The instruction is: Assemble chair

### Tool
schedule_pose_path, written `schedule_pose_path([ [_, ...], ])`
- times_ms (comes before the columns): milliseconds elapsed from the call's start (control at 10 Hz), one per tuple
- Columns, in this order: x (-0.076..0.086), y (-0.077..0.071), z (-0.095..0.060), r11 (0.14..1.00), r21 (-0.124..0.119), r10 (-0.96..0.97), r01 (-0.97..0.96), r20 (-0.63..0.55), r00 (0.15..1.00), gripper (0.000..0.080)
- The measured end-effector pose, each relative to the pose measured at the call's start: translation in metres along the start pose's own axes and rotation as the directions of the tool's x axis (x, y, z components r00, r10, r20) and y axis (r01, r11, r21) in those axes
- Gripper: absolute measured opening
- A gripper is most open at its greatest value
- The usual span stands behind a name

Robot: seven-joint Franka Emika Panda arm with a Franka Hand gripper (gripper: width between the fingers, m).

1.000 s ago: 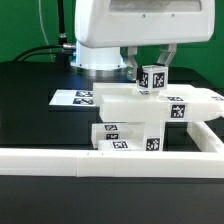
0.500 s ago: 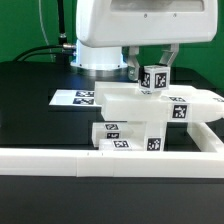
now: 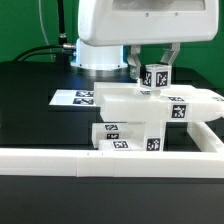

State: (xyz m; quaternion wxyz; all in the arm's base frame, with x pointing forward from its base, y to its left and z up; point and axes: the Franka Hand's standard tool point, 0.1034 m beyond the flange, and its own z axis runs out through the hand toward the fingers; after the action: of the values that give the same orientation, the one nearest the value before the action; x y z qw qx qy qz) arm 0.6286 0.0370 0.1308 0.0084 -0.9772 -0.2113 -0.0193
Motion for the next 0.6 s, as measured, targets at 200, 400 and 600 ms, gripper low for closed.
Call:
schedule_pose_path([
  [200, 0.0, 0.0, -0.007, 1.0, 0.006, -0.002, 0.002, 0.008, 1.0, 0.0287],
  [400, 0.001, 0.002, -0.013, 1.0, 0.001, -0.022, 0.022, -0.002, 1.0, 0.0287],
  [600, 0.0, 0.002, -0.012, 1.0, 0.002, -0.021, 0.021, 0.0, 1.0, 0.0287],
])
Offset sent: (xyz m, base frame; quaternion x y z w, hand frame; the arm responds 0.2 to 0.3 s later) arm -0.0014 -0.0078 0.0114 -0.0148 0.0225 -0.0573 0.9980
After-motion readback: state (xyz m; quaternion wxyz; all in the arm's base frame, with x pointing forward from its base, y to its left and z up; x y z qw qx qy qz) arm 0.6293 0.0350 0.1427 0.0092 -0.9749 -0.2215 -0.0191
